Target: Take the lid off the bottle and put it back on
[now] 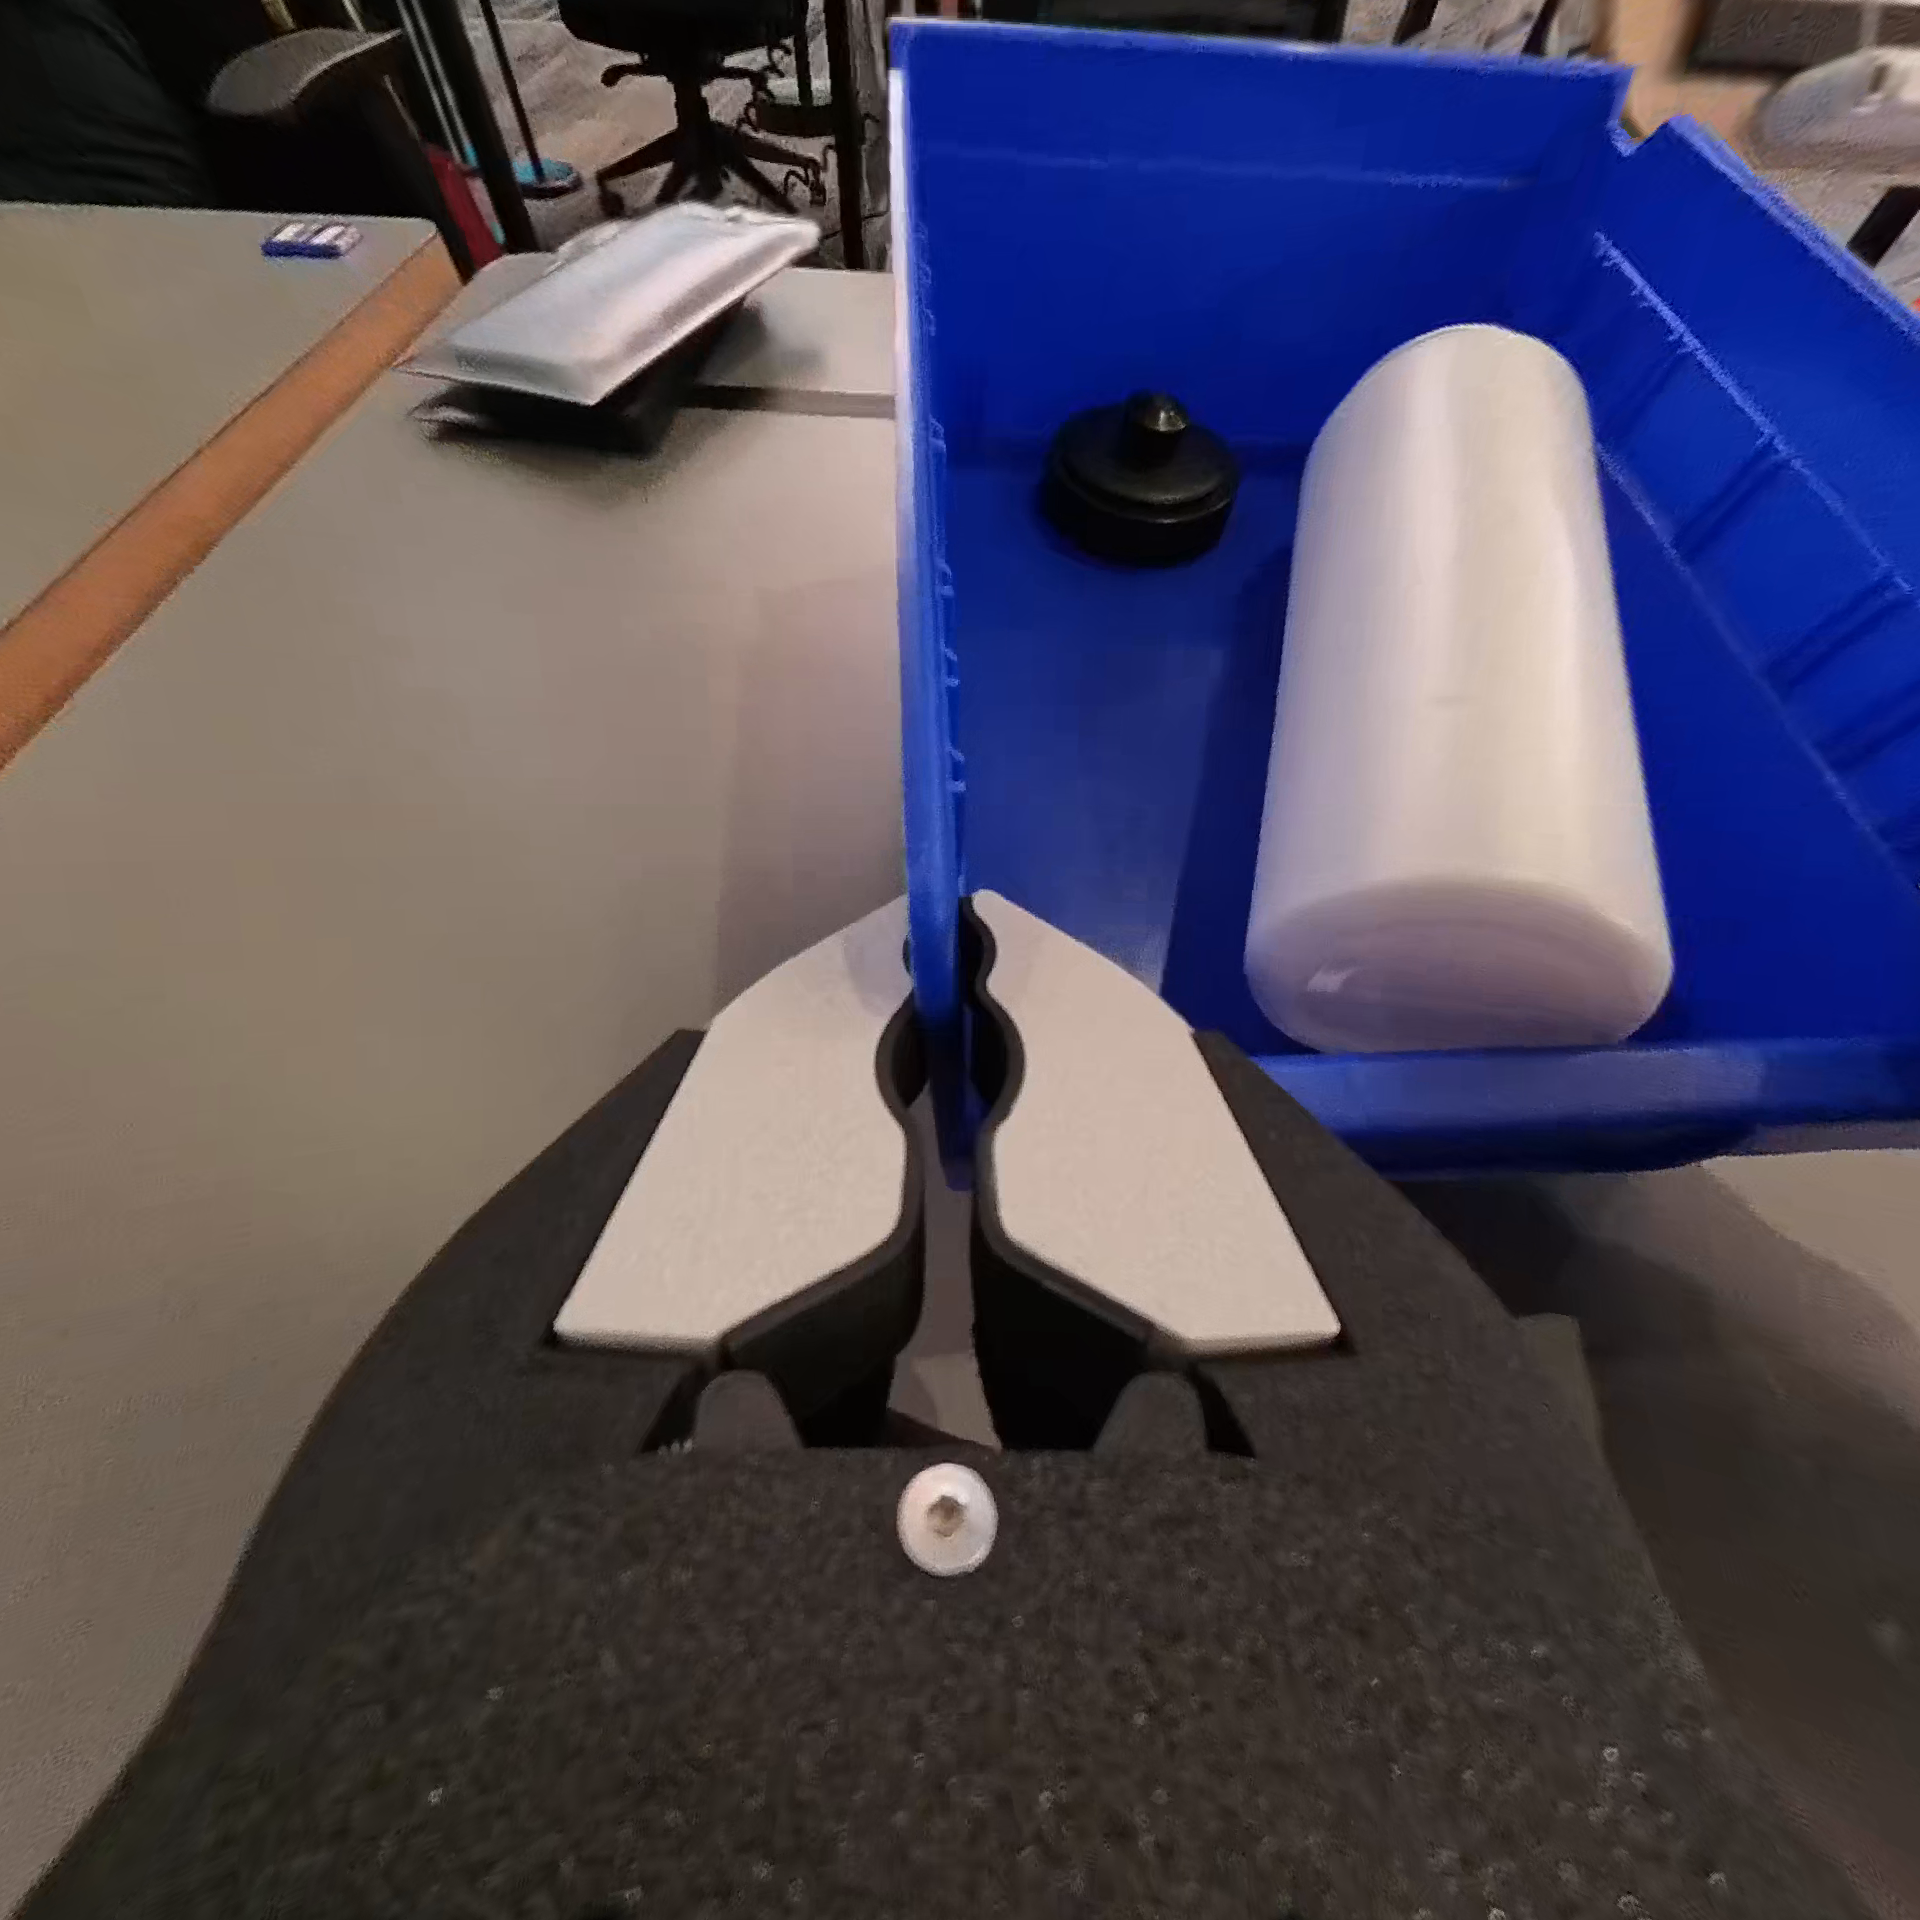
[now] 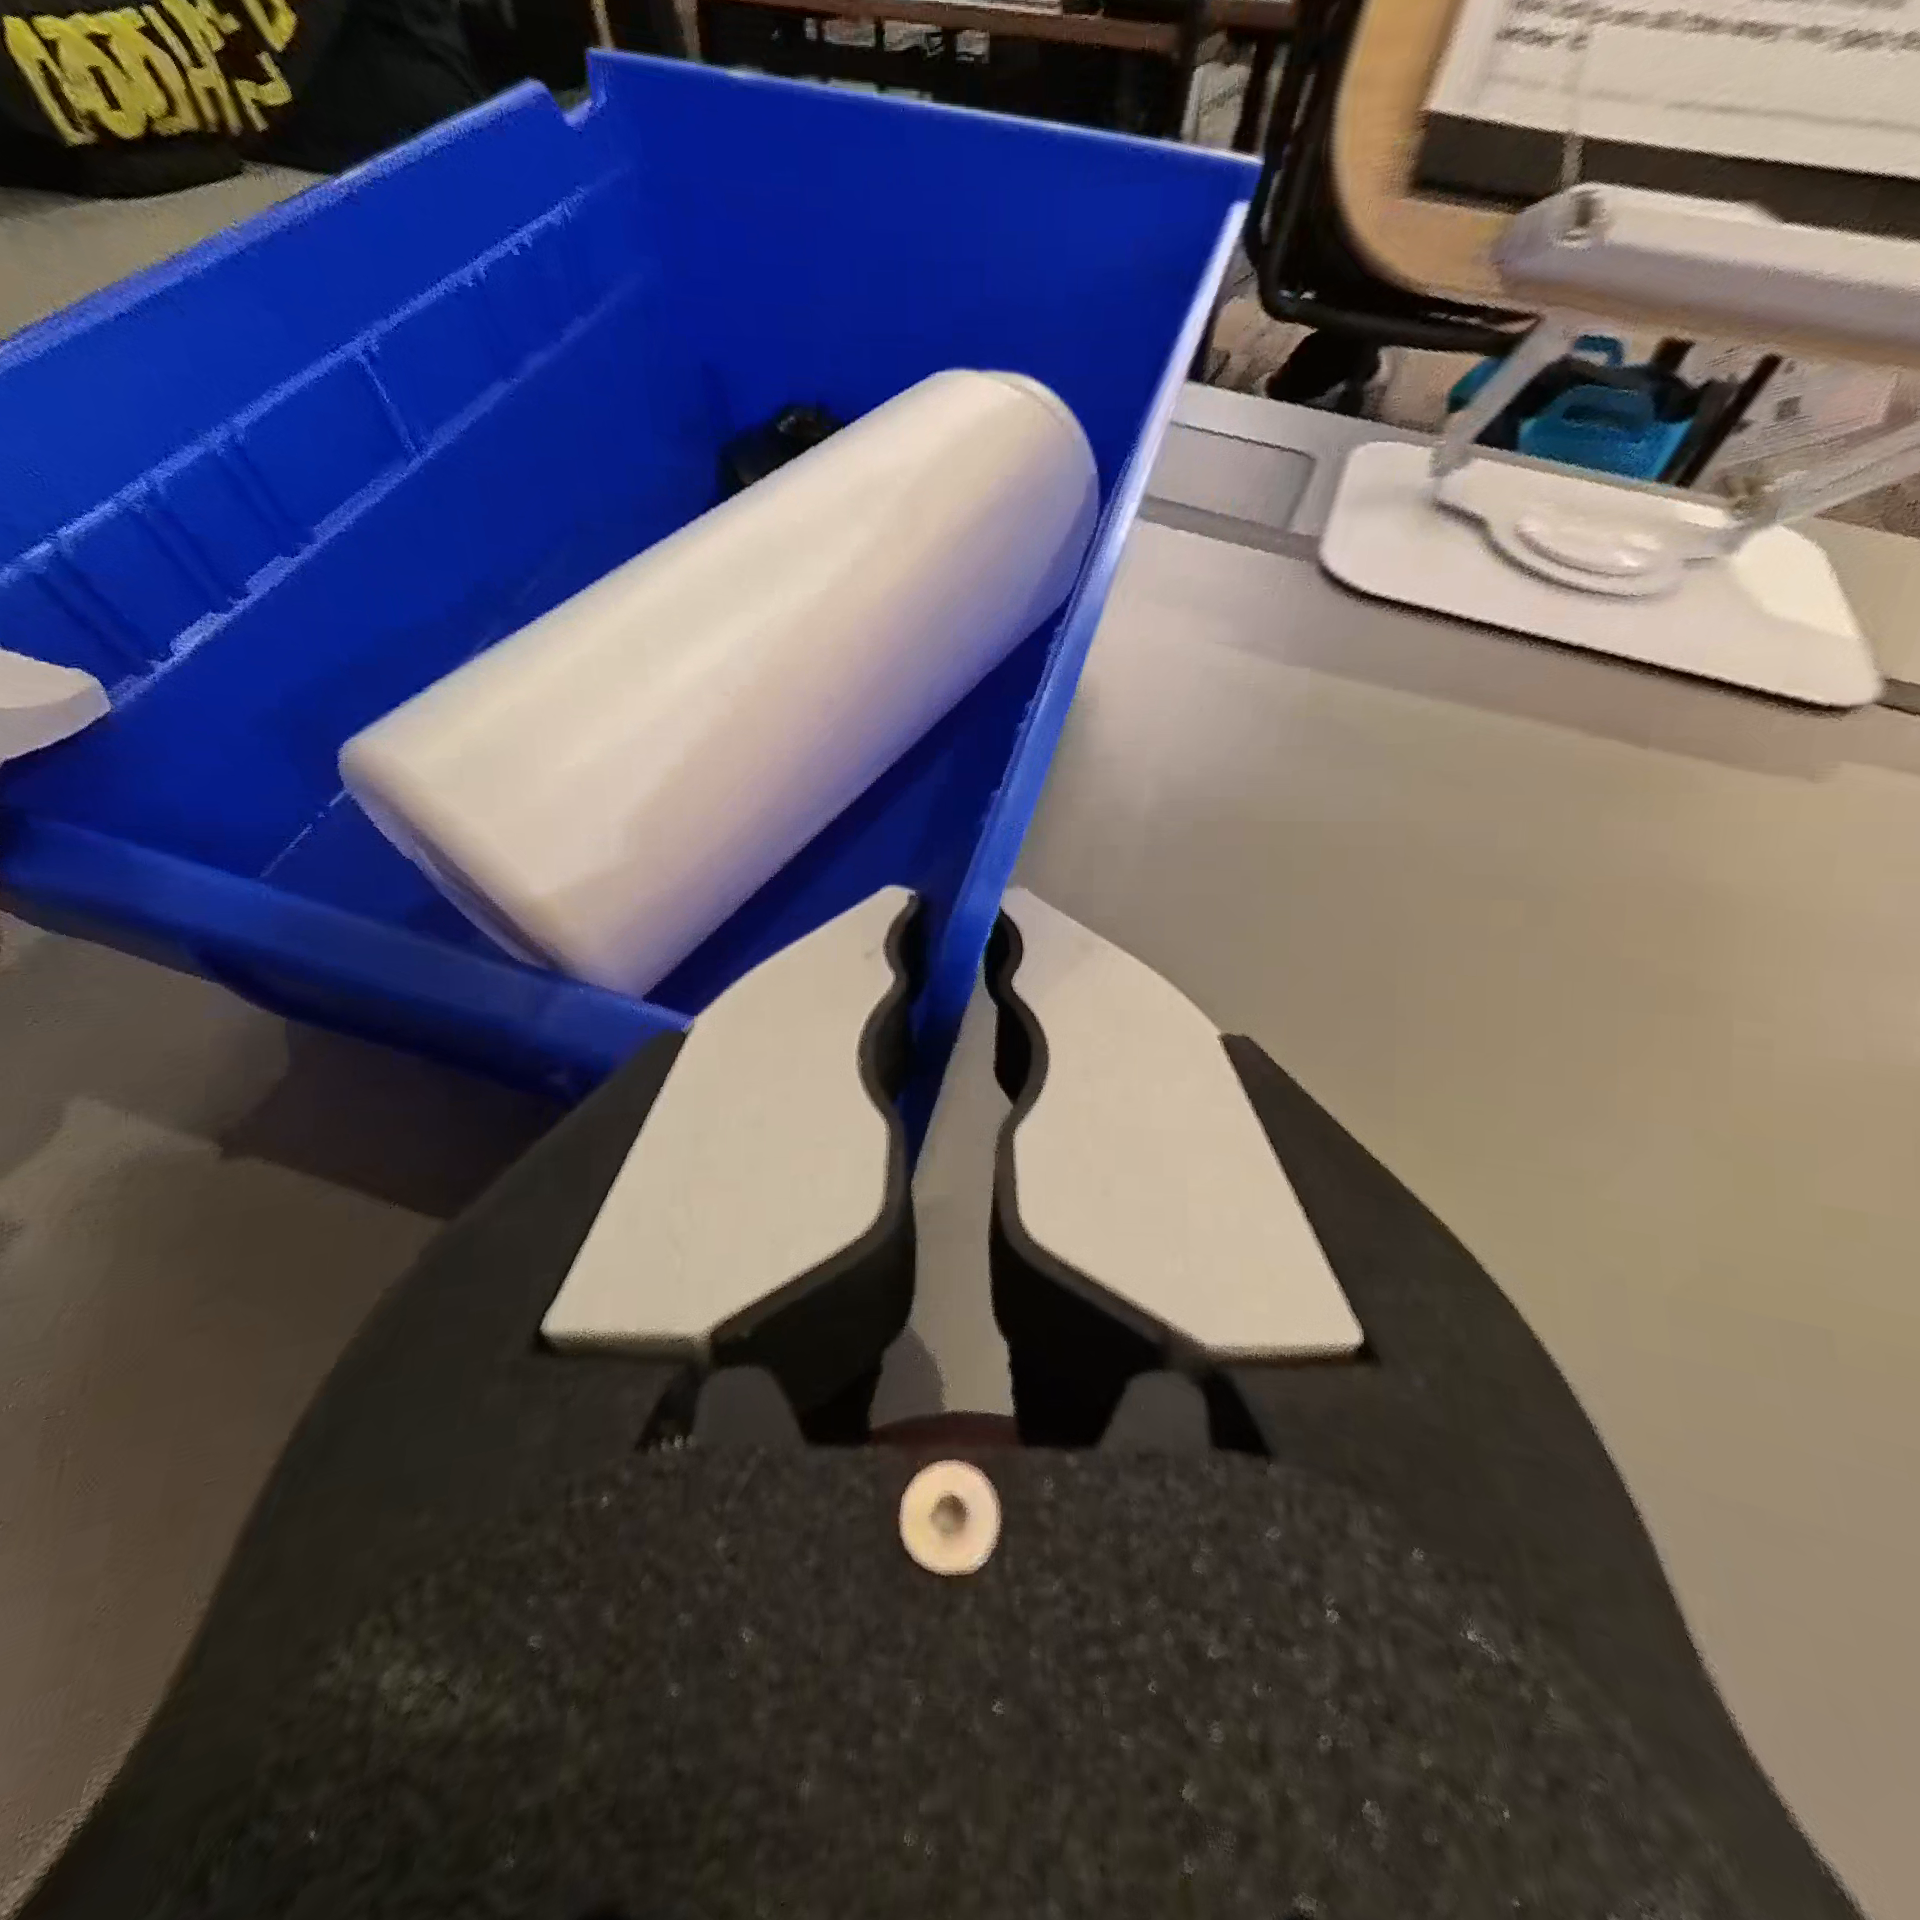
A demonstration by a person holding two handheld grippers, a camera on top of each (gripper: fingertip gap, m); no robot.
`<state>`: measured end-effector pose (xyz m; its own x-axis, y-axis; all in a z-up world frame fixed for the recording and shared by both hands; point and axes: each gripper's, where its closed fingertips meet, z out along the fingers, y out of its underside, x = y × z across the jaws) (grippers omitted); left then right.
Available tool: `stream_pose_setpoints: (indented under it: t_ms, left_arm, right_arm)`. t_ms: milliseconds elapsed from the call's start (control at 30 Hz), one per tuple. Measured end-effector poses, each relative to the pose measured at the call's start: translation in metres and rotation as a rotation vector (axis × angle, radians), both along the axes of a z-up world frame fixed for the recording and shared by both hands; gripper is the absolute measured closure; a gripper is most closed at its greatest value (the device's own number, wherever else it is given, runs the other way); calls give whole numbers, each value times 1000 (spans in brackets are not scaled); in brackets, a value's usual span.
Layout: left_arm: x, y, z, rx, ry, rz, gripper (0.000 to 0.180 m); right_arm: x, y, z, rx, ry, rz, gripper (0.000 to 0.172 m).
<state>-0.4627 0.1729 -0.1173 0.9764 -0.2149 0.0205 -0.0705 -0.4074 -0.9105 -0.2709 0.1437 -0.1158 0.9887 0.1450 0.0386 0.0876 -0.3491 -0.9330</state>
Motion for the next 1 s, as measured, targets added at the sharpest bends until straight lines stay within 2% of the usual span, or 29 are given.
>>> stream_pose_setpoints:
  t_ms: [133, 267, 400, 533, 600, 667, 767, 833, 867, 900, 933, 967, 1000]
  left_arm:
    - [-21, 14, -5, -18, 44, -23, 179]
    - [-33, 25, -20, -76, -70, -20, 178]
    - [-41, 30, -19, -67, -59, 15, 177]
    - [-47, 31, -20, -56, -60, 57, 175]
    - [-52, 28, -18, -51, -23, 72, 164]
    - [-55, 21, -6, -11, -11, 78, 152]
    - [-33, 3, 20, 92, -121, -20, 131]
    - [-3, -11, 29, 106, -212, -113, 86]
    - [10, -18, 30, 98, -214, -135, 73]
    - [20, -24, 30, 88, -172, -143, 71]
    - [22, -28, 29, 88, -86, -112, 81]
    - [19, -31, 32, 106, 14, -48, 91]
    - [18, -34, 38, 128, 93, 7, 90]
  right_arm:
    - [-25, 10, -13, -37, 50, 1, 161]
    - [-42, 13, -18, -42, 104, 42, 156]
    - [-50, 17, -18, -79, 146, 96, 153]
    - [-57, 14, -18, -123, 133, 214, 149]
    - [-54, 3, -20, -159, 86, 288, 141]
    - [-44, -13, -11, -120, 53, 363, 125]
    - [-11, -45, 7, -29, -13, 470, 119]
    - [20, -67, 12, -1, -36, 519, 116]
    - [40, -74, 13, 16, -38, 518, 112]
    - [62, -81, 13, 26, -36, 507, 110]
    - [85, -86, 11, 22, -34, 485, 109]
    - [109, -91, 7, 7, -30, 455, 109]
    - [132, -97, 4, -9, -24, 421, 109]
